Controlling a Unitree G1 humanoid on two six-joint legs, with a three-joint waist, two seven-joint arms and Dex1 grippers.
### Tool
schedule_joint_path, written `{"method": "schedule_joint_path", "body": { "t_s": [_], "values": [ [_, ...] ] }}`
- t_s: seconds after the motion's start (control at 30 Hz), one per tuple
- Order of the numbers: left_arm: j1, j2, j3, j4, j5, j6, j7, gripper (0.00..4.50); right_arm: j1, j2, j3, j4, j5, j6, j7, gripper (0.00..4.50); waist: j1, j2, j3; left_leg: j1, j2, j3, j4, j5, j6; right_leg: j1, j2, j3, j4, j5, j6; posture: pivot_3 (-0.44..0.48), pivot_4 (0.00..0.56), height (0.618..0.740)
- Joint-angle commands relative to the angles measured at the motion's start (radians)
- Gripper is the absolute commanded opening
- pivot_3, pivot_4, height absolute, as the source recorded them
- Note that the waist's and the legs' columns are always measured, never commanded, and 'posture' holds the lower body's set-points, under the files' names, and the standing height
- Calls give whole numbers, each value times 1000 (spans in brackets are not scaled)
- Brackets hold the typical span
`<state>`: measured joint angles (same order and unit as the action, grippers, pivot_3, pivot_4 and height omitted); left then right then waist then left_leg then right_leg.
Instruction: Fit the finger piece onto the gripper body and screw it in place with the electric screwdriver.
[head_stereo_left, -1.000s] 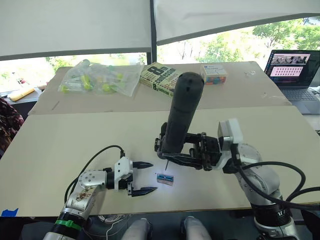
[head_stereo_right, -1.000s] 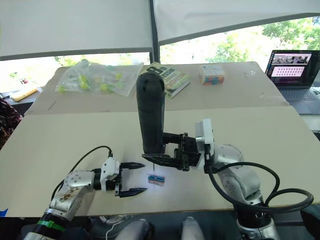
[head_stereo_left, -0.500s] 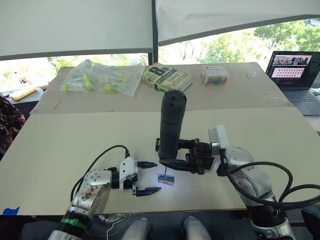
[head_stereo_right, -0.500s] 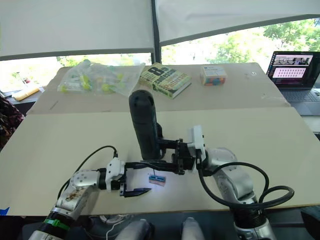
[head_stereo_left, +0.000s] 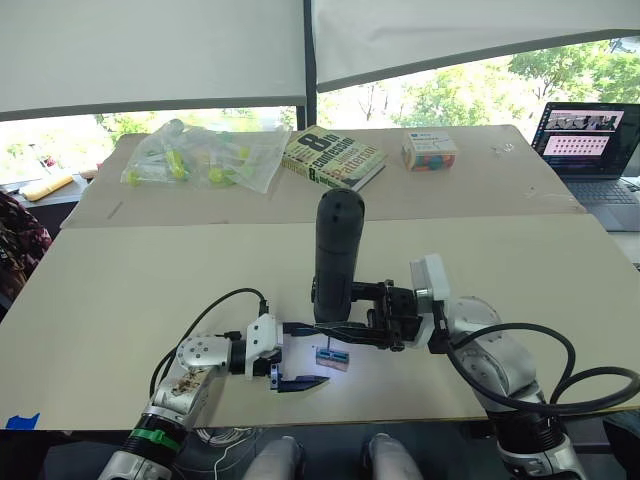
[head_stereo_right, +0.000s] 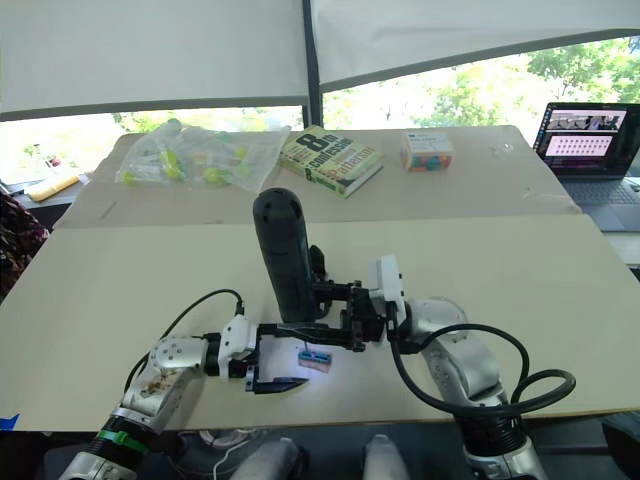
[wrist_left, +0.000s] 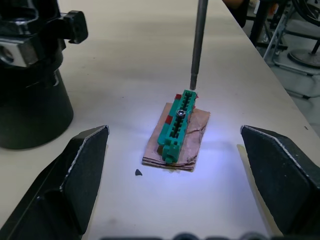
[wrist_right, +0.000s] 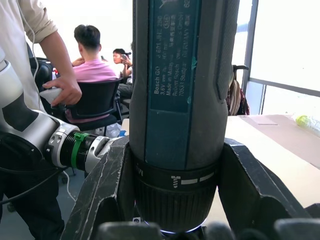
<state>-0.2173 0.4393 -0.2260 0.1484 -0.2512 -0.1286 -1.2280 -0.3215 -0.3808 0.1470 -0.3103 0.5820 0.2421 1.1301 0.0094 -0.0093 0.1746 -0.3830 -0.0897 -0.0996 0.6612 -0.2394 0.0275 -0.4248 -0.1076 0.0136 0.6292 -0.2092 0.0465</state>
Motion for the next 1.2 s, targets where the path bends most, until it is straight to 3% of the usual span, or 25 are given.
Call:
{"method": "schedule_joint_path", "body": {
  "t_s": [0.03, 1.2],
  "values": [
    [-5, -22, -36, 14, 19, -5, 2, 4454, -13, 12, -8, -27, 12, -34, -3, 1924, 0, 0, 0, 0, 0, 0, 0, 0, 0, 0, 0, 0, 0, 0, 0, 0, 150, 740],
    [-40, -43, -49, 29, 24, 8, 3, 4454, -43, 22, -4, 28, -25, -49, -2, 1924, -3, 0, 0, 0, 0, 0, 0, 0, 0, 0, 1, 0, 0, 0, 0, 0, 150, 740]
  ]
}}
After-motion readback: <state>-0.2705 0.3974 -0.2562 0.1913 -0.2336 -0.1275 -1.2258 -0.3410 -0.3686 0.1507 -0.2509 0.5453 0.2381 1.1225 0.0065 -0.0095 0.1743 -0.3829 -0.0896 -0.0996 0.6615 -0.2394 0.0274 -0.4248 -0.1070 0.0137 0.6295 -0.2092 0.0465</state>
